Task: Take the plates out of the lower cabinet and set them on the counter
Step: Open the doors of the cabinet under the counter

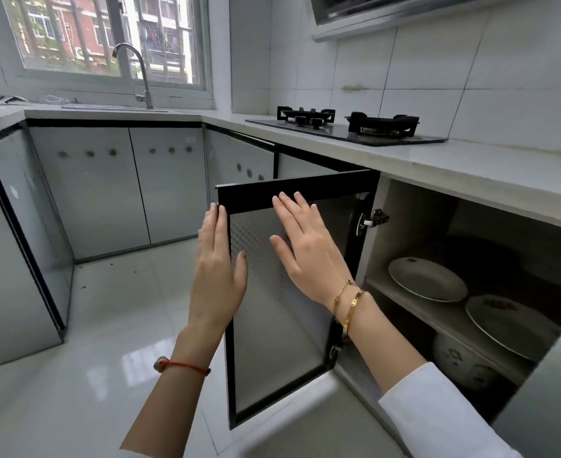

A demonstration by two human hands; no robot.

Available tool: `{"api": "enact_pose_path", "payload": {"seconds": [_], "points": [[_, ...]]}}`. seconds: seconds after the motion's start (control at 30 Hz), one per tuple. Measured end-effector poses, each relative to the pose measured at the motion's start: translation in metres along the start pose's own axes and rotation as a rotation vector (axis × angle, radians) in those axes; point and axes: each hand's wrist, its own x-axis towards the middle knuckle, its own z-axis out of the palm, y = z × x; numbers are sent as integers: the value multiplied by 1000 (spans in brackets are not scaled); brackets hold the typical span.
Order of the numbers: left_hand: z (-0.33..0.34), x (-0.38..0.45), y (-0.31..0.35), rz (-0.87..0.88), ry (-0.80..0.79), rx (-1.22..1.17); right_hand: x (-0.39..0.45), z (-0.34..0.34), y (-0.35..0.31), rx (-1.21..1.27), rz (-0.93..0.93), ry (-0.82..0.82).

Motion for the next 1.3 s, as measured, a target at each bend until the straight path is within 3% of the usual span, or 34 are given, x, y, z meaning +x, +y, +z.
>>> {"api": "enact_pose_path", "payload": {"seconds": [0.13, 0.63, 0.97, 1.3], "points": [[16, -5, 28, 102, -50, -74, -34, -23, 23, -67, 73, 15], [159, -23, 160, 292, -515, -514, -148, -133, 115, -429, 425, 178], [244, -40, 246, 370, -691, -688, -207, -181, 159, -626, 553, 201], [292, -41, 283, 417, -808, -850, -225, -190, 179, -694, 613, 174]]}}
